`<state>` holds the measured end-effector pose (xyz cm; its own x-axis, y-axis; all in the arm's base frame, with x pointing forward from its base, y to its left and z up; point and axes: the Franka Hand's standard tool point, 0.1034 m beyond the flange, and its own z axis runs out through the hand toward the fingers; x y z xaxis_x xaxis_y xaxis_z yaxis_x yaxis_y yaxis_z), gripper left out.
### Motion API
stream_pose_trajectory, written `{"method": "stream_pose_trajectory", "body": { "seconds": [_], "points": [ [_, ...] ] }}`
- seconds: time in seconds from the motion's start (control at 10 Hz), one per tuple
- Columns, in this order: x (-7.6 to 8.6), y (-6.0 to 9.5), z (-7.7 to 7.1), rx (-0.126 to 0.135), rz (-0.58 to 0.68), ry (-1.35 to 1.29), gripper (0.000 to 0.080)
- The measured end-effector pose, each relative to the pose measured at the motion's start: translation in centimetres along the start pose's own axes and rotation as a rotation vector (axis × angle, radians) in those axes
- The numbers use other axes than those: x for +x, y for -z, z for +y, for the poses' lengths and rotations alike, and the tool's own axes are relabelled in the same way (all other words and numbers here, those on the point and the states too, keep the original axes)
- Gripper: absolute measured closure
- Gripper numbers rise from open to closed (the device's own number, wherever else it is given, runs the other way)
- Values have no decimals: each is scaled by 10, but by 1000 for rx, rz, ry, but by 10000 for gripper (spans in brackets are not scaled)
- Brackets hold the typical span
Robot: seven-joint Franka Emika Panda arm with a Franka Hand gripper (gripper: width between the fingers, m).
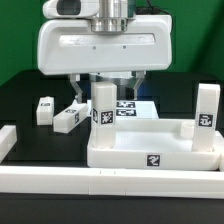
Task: Assemble desk
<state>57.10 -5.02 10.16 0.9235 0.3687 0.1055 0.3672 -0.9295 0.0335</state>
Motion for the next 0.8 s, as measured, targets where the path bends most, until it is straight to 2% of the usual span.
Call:
{"method": "stream_pose_trajectory", "body": {
  "seconds": [0.1,0.2,0.3,0.4,0.5,0.8],
  "points": [
    [-1,0,2,-2,-3,54,150],
    [-1,0,3,-2,-3,57,273],
    [-1,0,2,-2,-3,56,273],
    [-1,0,2,-2,-3,56,411],
    [-1,0,2,-3,-2,56,511],
    [-1,0,2,-2,-2,35,511]
  ]
}}
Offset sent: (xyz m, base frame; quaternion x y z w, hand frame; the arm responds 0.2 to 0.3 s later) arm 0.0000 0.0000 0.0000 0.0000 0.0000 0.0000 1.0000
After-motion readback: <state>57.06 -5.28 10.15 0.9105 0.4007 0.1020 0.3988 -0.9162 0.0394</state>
